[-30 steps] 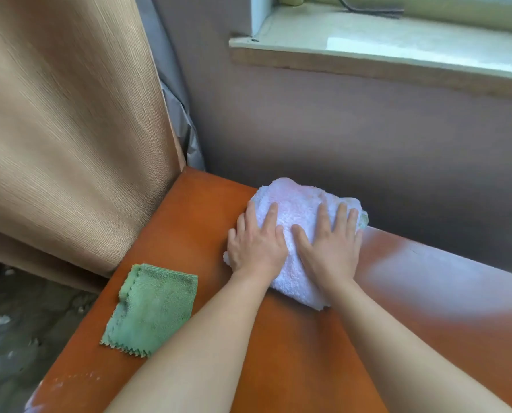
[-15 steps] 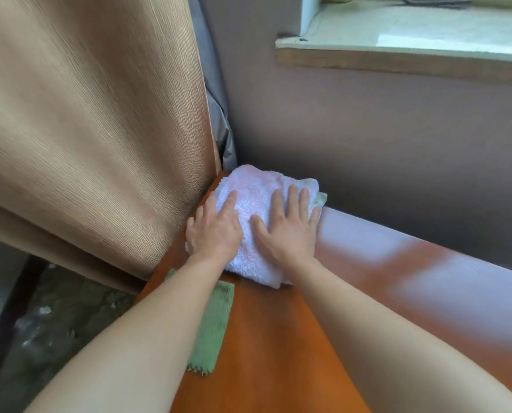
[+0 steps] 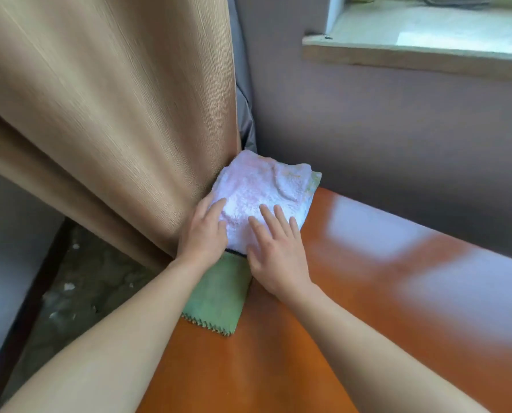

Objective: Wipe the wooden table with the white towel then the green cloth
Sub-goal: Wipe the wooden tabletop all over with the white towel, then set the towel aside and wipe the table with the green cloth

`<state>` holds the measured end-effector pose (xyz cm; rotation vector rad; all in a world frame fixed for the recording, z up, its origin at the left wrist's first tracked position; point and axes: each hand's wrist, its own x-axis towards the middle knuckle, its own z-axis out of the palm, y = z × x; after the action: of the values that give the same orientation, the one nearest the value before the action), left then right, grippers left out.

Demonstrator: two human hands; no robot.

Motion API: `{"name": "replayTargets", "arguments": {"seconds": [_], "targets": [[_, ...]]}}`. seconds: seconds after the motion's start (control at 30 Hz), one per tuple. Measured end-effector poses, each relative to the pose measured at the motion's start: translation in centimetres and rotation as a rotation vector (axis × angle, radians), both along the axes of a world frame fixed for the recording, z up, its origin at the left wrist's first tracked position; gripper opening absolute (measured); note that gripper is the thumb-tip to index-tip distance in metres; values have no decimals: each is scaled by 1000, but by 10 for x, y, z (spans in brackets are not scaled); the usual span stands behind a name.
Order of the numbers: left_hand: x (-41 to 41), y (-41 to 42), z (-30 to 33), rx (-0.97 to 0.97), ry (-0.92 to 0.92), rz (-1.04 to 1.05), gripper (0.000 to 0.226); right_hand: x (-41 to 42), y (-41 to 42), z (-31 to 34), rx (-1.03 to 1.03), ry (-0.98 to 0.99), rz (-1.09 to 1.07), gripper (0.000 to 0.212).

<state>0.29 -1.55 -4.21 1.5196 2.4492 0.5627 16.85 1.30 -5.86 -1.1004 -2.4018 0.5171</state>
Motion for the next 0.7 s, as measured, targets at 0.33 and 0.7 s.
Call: {"name": "replayTargets", "arguments": {"seconds": [0.33,0.7], "targets": [[1,-155,11,99,-47,186,25,-9,-113,3,-181,-262,300,55],[-50,-304,-11,-216,-383,700,33,-31,-147,-11,15,-289,143,21]]}}
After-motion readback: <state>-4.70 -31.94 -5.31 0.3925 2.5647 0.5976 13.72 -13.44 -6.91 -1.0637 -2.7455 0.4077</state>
